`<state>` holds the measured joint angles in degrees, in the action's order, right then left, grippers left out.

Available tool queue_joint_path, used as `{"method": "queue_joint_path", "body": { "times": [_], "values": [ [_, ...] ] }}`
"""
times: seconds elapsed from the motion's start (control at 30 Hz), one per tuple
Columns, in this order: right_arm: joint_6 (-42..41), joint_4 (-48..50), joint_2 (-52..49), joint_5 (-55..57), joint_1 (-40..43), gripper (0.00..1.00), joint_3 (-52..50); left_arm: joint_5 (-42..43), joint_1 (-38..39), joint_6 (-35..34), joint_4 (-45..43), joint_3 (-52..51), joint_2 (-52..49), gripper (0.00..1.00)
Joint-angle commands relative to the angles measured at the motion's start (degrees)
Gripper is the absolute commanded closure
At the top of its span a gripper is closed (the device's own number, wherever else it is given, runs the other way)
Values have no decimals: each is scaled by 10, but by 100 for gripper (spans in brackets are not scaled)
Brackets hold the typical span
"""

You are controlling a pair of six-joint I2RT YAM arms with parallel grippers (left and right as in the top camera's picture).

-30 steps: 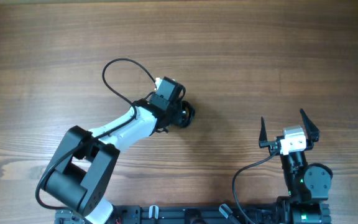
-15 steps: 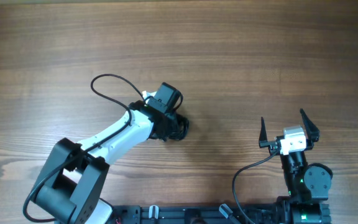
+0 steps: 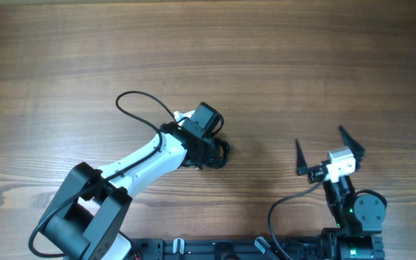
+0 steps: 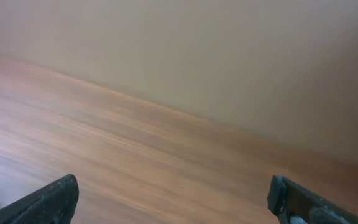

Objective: Untangle cables

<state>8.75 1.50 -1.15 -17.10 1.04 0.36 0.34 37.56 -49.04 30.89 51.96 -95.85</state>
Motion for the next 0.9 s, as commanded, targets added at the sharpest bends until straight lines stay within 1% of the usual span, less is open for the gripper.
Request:
{"method": "queue_joint_path", "body": {
  "times": [0.0,0.03,0.13,0.17,0.2,0.23,0.3,0.43,0.5,0.53,0.63,0.67,0.7,0.77,0.83,0.87],
  "values": [
    [-336,5,4,-162,1,0,-1,1,3,-12,-5,-3,8,96],
    [-419,5,3,-168,1,0,-1,1,3,-12,-5,-3,8,96],
    [-629,5,3,-175,1,0,-1,1,3,-12,-6,-3,8,96],
    [-681,4,3,-186,1,0,-1,1,3,-12,-7,-3,8,96],
    [-695,4,3,-185,1,0,-1,1,3,-12,-11,-3,8,96],
    [-680,5,3,-181,1,0,-1,1,3,-12,-11,-3,8,96],
    [-613,4,2,-181,1,0,0,1,3,-12,-11,-3,8,96],
    [-611,3,-38,-156,1,0,24,1,3,-12,-17,-3,8,96],
    [-596,3,-89,-153,1,0,60,1,3,-12,-21,-3,8,96],
    [-579,-15,-158,-165,1,0,98,0,3,-11,-30,-3,8,96],
    [-529,-25,-279,-221,1,3,147,0,3,-8,-42,-3,8,96],
    [-523,-13,-357,-277,1,3,163,0,3,12,-49,-3,8,96],
    [-525,9,-406,-325,1,0,164,1,3,41,-55,-3,11,96],
    [-527,51,-505,-401,-7,0,164,0,0,87,-57,-3,30,96],
    [-537,71,-573,-404,-28,3,164,-6,0,111,-57,-3,54,96],
    [-555,113,-629,-404,-56,6,164,-19,0,124,-58,-3,81,96]
  ]
}}
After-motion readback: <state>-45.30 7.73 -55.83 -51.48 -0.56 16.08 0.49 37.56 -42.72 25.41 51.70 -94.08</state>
